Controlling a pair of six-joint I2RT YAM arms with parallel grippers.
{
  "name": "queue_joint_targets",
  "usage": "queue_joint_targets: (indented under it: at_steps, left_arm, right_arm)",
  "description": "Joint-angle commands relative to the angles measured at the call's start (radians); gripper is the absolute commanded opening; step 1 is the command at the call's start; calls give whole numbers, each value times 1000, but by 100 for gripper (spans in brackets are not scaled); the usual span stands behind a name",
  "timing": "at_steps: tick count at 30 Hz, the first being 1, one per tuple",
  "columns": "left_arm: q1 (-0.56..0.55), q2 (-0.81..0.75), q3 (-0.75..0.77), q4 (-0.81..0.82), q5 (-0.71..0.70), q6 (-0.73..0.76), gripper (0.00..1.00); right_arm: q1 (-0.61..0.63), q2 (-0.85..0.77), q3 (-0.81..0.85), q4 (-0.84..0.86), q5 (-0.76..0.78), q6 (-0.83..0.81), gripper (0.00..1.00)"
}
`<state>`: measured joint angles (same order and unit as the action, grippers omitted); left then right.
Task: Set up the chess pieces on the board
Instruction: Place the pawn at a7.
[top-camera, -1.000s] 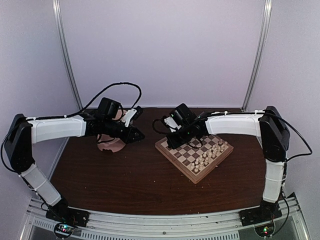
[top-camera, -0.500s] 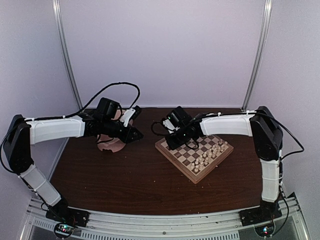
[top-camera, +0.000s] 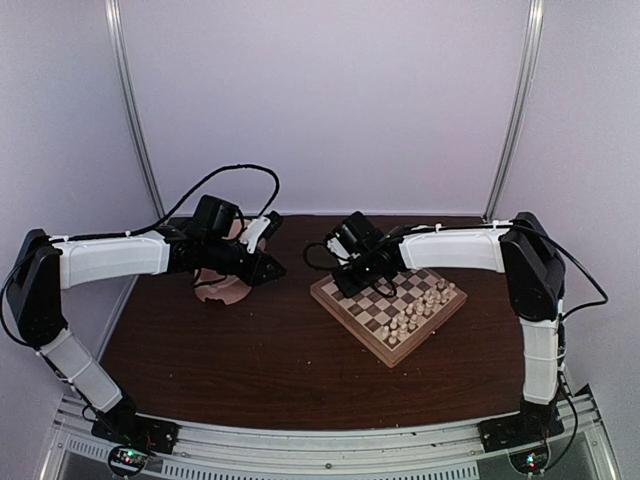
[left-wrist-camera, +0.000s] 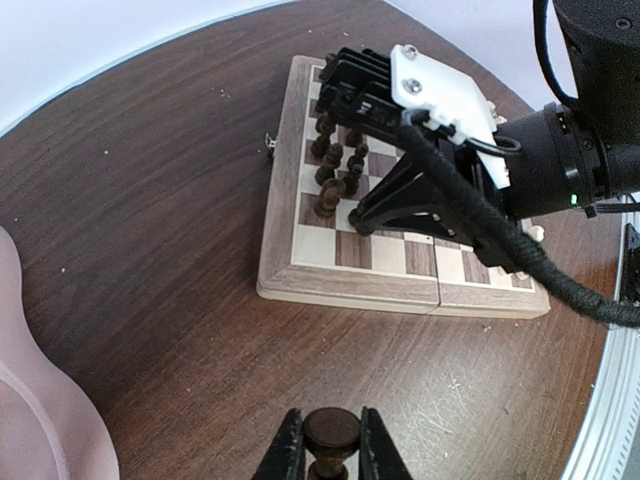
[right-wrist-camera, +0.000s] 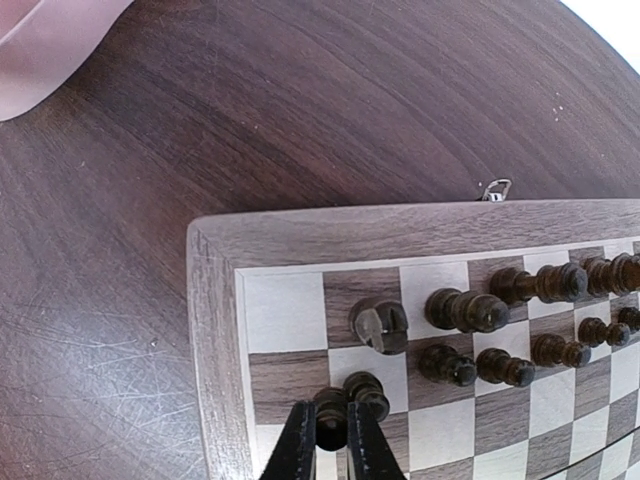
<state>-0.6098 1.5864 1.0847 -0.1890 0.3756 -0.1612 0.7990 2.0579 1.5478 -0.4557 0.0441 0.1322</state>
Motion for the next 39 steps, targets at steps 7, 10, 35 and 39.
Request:
queue_joint_targets:
  at_steps: [7,10,35,39]
  left_arm:
    - [7,-12,9,14,-4,2,15]
    - [7,-11,8,13,-3,2,15]
    - [7,-14,7,4,-9,4,15]
    - [7,-3,53,-50,-41,-50,15]
  right_arm:
    - [5,7,32,5,-41,-21,9]
    - [4,15,39,6,-82,-22,9]
    - [5,32,45,0,-82,-22,43]
    - [6,-15,39,6,-90,-34,52]
